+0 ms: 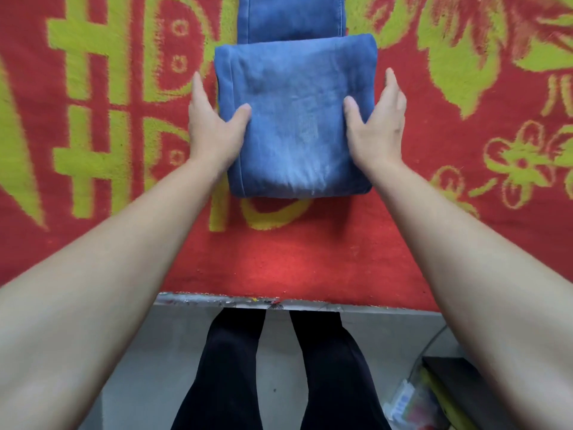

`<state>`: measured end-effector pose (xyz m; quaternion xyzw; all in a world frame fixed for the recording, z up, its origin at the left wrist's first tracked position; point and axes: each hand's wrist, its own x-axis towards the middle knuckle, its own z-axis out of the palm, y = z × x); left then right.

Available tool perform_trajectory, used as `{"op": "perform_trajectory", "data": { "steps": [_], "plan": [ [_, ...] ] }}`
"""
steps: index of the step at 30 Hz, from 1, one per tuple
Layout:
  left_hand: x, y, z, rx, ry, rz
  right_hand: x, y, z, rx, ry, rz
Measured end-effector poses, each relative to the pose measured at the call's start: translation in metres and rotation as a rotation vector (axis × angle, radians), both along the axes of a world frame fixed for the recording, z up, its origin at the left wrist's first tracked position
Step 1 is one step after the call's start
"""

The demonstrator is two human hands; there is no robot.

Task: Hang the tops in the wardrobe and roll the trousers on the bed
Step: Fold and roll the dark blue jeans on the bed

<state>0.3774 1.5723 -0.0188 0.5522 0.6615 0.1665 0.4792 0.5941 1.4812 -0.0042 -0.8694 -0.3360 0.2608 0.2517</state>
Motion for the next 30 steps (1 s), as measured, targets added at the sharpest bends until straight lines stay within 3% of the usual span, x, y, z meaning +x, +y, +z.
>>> {"op": "perform_trajectory", "data": {
  "steps": [3,5,8,11,16,25,30],
  "plan": [
    [-0.02,-0.054,0.011,0.368,0.245,-0.383,-0.019,-0.04,0.007,0.129,-0.338,0.366],
    [-0.031,-0.083,0.013,0.514,0.408,-0.704,-0.03,-0.074,0.004,0.059,-0.469,0.64],
    [-0.032,-0.085,-0.002,0.483,0.608,-0.971,-0.035,-0.099,-0.007,-0.196,-0.594,0.833],
    [-0.021,-0.067,-0.013,0.474,0.755,-0.977,-0.028,-0.083,-0.016,-0.252,-0.662,0.772],
    [-0.009,-0.058,0.003,0.294,0.746,-0.96,-0.028,-0.062,0.001,-0.29,-0.513,0.758],
    [-0.038,-0.098,0.133,-0.068,0.523,-1.08,-0.035,-0.102,0.132,-0.501,-0.218,0.969],
    [-0.046,-0.113,0.17,-0.406,0.485,-1.041,-0.031,-0.114,0.167,-0.615,-0.003,1.111]
  ]
}}
